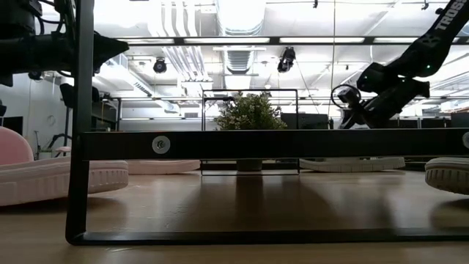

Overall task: Pick and place slides into the shelf
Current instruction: Put the top gray slide on the shelf

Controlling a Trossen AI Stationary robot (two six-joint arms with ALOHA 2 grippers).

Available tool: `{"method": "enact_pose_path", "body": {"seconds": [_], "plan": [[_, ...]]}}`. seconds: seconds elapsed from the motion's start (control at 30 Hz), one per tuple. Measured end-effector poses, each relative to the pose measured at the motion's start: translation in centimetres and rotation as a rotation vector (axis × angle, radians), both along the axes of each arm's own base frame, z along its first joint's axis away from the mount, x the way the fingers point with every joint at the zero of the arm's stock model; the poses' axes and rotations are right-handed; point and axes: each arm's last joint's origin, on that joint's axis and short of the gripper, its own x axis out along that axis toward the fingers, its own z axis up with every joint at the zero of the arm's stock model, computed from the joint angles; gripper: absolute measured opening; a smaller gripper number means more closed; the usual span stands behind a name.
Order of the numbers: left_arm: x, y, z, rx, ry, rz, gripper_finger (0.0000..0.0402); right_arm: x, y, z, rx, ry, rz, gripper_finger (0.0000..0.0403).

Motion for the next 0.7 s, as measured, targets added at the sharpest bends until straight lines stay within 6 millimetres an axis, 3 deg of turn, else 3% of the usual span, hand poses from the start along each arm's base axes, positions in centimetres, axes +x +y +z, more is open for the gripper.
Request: {"method": "enact_pose_path", "body": {"seconds": [0.23, 0.53, 0.7], "plan": [[-0.10, -0.02, 0.13, 0.002, -0.014, 0.000, 0.0000, 0.04, 0.00, 0.00, 0.007, -0.002, -0.010, 0.0161], [-0.20, -0.04, 0.23, 0.003, -0.024, -0.001, 0.0000, 0.01, -0.03, -0.03, 0.035, 0.003, -0.050, 0.0022], [-0.22, -0.04, 0.25, 0.008, -0.026, -0.001, 0.0000, 0.00, -0.02, -0.02, 0.042, 0.002, -0.057, 0.0014]]}}
